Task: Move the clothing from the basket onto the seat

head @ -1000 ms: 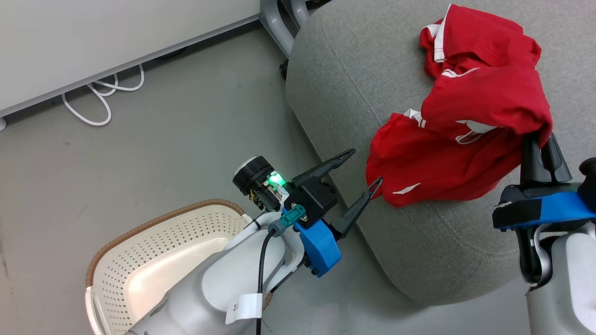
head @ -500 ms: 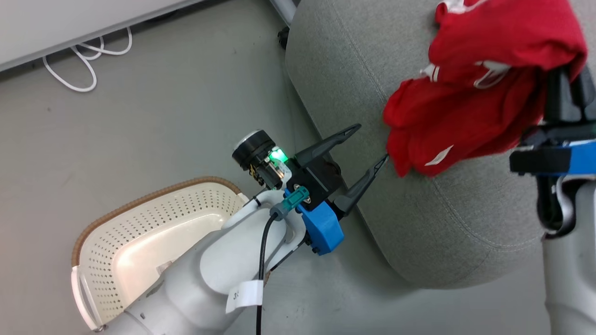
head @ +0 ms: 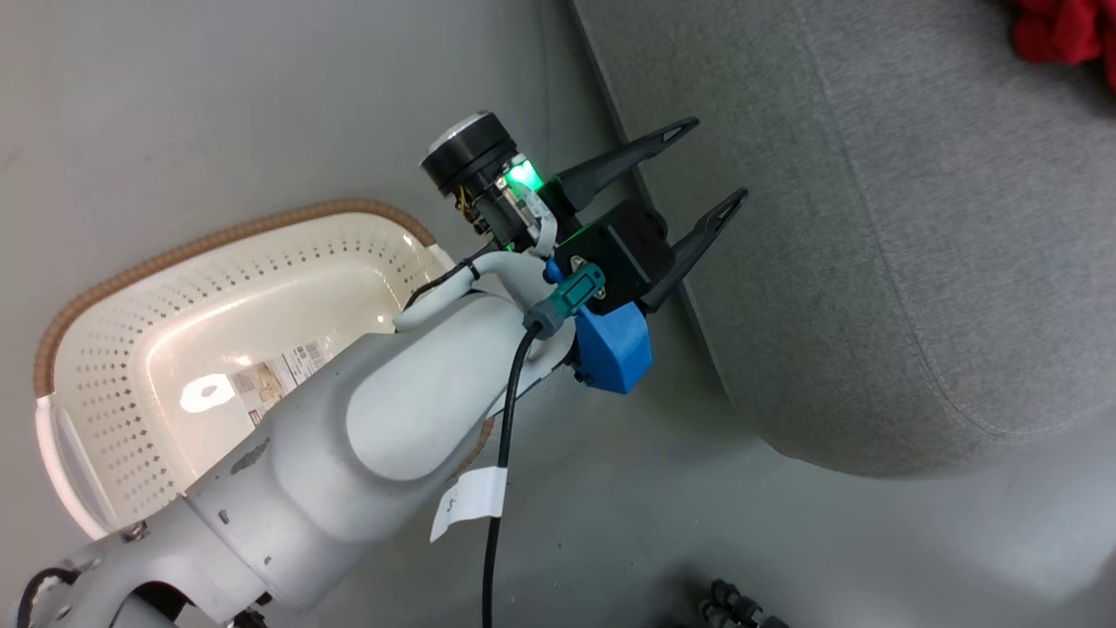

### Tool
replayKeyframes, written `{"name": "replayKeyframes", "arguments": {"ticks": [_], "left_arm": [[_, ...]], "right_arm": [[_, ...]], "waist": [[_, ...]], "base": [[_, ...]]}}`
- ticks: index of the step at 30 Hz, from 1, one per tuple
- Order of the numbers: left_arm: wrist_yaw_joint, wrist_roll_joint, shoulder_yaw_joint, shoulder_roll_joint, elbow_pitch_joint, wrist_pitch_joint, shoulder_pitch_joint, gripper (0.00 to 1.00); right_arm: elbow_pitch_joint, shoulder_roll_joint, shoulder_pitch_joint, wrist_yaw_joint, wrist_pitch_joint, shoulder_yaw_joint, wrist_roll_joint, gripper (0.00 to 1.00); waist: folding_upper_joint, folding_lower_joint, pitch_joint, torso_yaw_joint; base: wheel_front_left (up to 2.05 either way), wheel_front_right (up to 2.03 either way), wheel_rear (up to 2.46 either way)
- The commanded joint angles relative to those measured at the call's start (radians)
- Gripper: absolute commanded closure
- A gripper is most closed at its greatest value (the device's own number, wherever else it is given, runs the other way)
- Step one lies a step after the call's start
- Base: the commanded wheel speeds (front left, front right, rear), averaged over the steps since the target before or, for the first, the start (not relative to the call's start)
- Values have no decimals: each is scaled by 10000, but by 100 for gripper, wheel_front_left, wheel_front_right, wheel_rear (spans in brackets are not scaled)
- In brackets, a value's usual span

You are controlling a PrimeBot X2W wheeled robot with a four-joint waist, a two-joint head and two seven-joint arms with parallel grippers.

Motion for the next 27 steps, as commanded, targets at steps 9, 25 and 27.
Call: {"name": "replayKeyframes", "arguments": {"ticks": [9, 25, 27], "left_arm": [[33, 194, -57, 272, -579, 299, -726, 0], [179, 89, -132, 501, -862, 345, -859, 0], [196, 92, -133, 533, -843, 315, -805, 0]], "right_arm": [[1957, -1377, -187, 1, -38, -1673, -270, 100], [4766, 284, 1016, 1, -38, -1708, -1112, 100], [5034, 474, 960, 1, -38, -1747, -1240, 100]], "waist": [[0, -1, 1856, 353], [0, -1, 2041, 585], [0, -1, 1987, 575]], "base": [[0, 0, 0], [0, 0, 0], [0, 0, 0]]}}
